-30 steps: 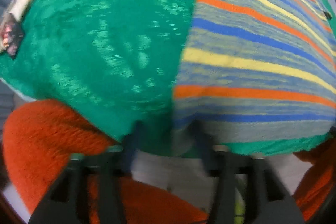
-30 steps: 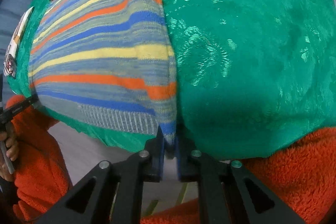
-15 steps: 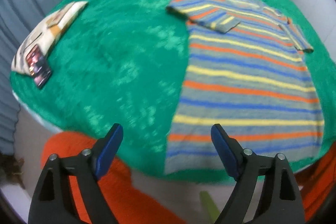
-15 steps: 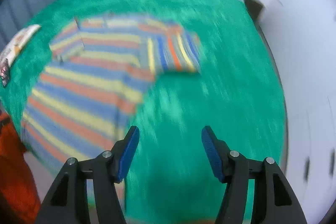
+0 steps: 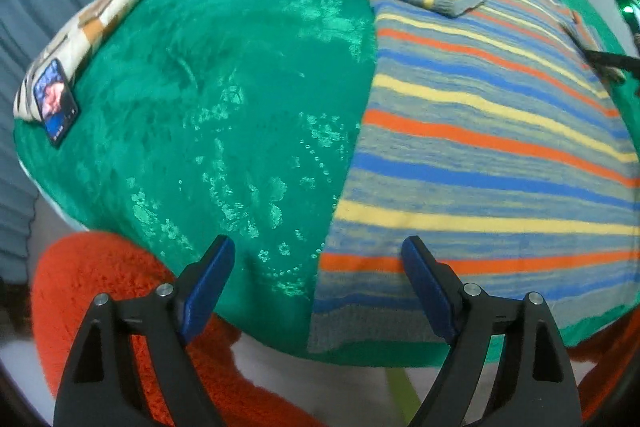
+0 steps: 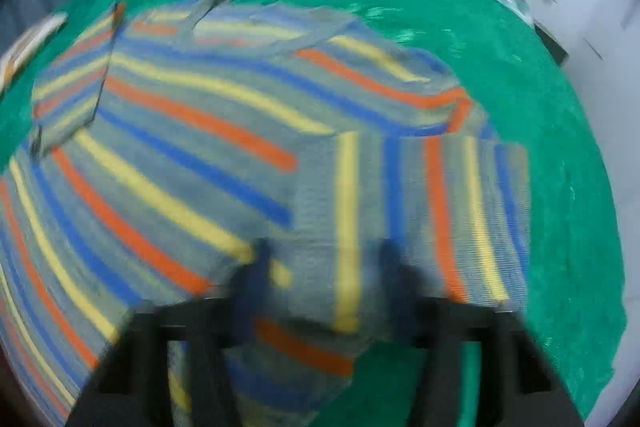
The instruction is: Fold small clothes
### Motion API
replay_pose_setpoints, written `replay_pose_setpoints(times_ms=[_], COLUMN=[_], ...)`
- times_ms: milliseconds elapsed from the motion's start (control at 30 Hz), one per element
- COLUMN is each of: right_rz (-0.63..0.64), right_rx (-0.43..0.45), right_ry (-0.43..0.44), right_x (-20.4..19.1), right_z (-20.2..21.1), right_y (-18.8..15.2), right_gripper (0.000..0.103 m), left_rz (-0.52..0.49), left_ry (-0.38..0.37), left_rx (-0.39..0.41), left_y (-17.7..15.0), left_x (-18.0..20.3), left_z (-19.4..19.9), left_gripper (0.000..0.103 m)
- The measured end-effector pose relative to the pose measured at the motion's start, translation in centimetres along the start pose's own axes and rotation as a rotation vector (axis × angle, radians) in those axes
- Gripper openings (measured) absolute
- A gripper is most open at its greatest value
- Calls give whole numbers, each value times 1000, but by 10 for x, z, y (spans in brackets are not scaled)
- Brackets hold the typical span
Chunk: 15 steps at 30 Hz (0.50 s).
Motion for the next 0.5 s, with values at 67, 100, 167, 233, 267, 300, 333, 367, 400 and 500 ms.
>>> replay_pose_setpoints(times_ms=[67,100,167,233,267,300,333,367,400,500], right_rz=[-112,-179,-345,-558,-616,-678,-726,-753,-780,-739], right_rx=[25,43,67,58,47,33,21,15,8,9], right_ry=[-8,-12,-30,-49,-49,-53,-71,-80,-92,-177], right_x=[39,62,119,187,206,227,247,260,272,289], right_z=[15,24,43,54,53,52,51,51,50,57], right_y=[4,4,-5,-32,-42,-55,-69,-79,-89,-100], right_gripper=[4,4,5,5,5,5,4,4,4,4], left_rz=[7,7,6,0,-2,-4,-6,-10,-14,-32], left_ry=[-9,-12,-14,-17,-17,-16,-15,-14,-11,1], left_rx=[8,12,14,8,5,3,3,3,4,8], left_y=[2,3,2,0,1,0,0,0,0,-2], left_x=[1,2,4,7,7,8,9,11,12,15], left_z=[0,0,-1,-2,-3,-4,-4,-3,-3,-2], left_gripper=[87,87,87,87,87,87,87,87,87,87])
Point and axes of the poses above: each gripper's, at about its wrist camera, not at the fingertips, and z roughly against the way its jaws point, x to its right, y to its top, the point moved 8 cm from there along -z, roughly the way its jaws point, and after that the axes turned 7 degrees about -y, right-handed, at the moved point
